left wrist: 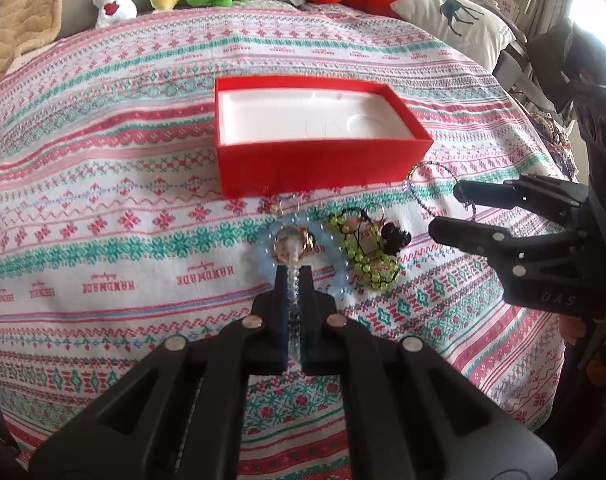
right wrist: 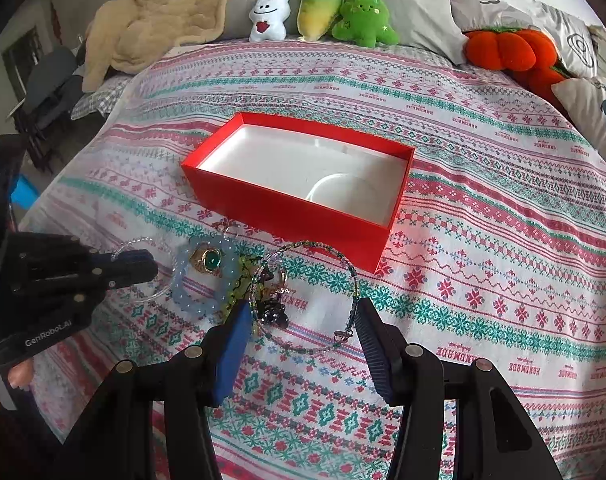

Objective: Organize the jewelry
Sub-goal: 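Carry the silver bangles into the red box and open the left gripper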

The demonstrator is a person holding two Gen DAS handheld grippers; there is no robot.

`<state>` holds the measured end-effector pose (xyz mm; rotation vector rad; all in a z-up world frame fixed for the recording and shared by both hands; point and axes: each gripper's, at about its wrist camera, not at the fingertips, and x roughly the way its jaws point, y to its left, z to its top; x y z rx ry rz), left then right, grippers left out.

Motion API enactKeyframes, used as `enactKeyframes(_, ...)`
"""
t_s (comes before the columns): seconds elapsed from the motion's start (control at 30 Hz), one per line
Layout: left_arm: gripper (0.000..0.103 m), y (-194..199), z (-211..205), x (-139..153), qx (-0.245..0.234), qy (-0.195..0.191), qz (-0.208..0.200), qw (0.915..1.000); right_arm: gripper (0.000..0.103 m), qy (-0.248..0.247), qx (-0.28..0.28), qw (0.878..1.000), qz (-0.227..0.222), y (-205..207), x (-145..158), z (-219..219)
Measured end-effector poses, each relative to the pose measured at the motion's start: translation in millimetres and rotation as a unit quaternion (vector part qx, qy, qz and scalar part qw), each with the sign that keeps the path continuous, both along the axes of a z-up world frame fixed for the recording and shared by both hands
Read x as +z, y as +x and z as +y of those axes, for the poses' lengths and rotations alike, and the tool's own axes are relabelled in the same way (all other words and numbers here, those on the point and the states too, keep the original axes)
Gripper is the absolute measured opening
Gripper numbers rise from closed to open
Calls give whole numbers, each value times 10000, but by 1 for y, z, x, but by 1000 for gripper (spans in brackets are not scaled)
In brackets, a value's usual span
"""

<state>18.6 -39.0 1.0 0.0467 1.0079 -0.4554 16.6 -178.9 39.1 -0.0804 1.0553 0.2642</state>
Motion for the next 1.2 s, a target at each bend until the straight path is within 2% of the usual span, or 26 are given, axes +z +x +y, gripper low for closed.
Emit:
enactKeyframes(0.17,5,12,-2,25,101,-77,-314,9994,54,-18,-7,9999,-104,7,8,0)
enactKeyframes(0.33,5,29,-5,50,159,-362,-491,9980,54,66,-104,9997,-213,22,17,-2)
enactKeyframes(0.57,5,64,-24,55,114,-963,-136,9952,54,236,-281,9990,-246,51,20,-9)
enactKeyframes(0.7,5,85,-28,44,151,-1467,124,9890,54,196,-296,9990,-261,60,16,-10)
enactKeyframes(0.8,5,102,-24,31,238,-1875,358,9813,54,162,-303,9991,-248,67,13,-9)
enactKeyframes(0.9,5,114,-22,23,306,-2075,420,9769,54,111,-300,9992,-251,74,10,-7)
enactKeyframes(1.0,5,124,-21,13,383,-1988,449,9783,54,59,-309,9993,-209,80,6,-6)
enactKeyframes(1.2,5,134,-18,-2,535,-1395,447,9878,54,-66,-282,9995,-151,86,-1,-2)
